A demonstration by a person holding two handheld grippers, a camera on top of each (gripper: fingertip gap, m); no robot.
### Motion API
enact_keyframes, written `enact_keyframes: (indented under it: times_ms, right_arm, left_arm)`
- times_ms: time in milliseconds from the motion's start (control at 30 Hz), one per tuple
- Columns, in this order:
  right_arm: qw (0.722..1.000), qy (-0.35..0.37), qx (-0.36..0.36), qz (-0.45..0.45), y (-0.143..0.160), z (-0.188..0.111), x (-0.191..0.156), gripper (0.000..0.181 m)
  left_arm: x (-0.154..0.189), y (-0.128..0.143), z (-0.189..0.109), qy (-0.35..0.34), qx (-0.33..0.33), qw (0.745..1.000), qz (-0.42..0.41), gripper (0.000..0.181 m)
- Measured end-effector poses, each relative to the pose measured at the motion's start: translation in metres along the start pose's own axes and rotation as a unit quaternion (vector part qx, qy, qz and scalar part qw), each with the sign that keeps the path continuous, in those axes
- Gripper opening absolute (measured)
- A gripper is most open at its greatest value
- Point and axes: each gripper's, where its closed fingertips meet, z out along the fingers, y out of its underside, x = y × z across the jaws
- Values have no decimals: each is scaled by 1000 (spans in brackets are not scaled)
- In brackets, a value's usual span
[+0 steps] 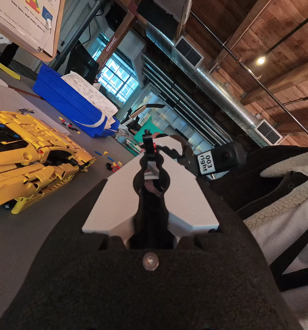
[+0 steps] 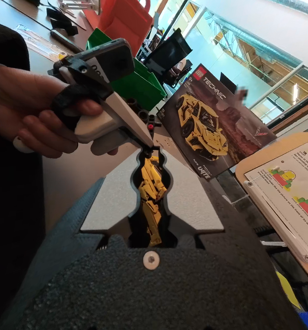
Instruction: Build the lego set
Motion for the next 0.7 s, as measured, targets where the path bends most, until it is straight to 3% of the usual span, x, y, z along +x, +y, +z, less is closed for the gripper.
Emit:
enact_keyframes:
  times_ms: [233, 367, 433, 500, 600, 700]
  right_arm:
    - [997, -4, 14, 76, 3, 4, -1, 15]
    - [975, -117, 21, 189, 1, -7, 2, 44]
    - [943, -186, 22, 273, -3, -12, 17, 41]
    - [888, -271, 2, 371, -6, -10, 23, 47]
    - [807, -406, -39, 426, -9, -10, 6, 44]
    - [786, -443, -45, 429, -9, -2, -6, 32]
  left_arm:
    - [-6, 0, -1, -16, -7, 1000, 5, 8]
    - [-10, -1, -4, -24, -9, 1000, 2, 8]
    - [-9, 0, -3, -22, -15, 1000, 3, 8]
    - [-6, 6, 0, -21, -31, 999, 16, 8]
    - [-1, 17, 5, -23, -65, 996, 53, 8]
    - [0, 31, 10, -29, -101, 991, 83, 8]
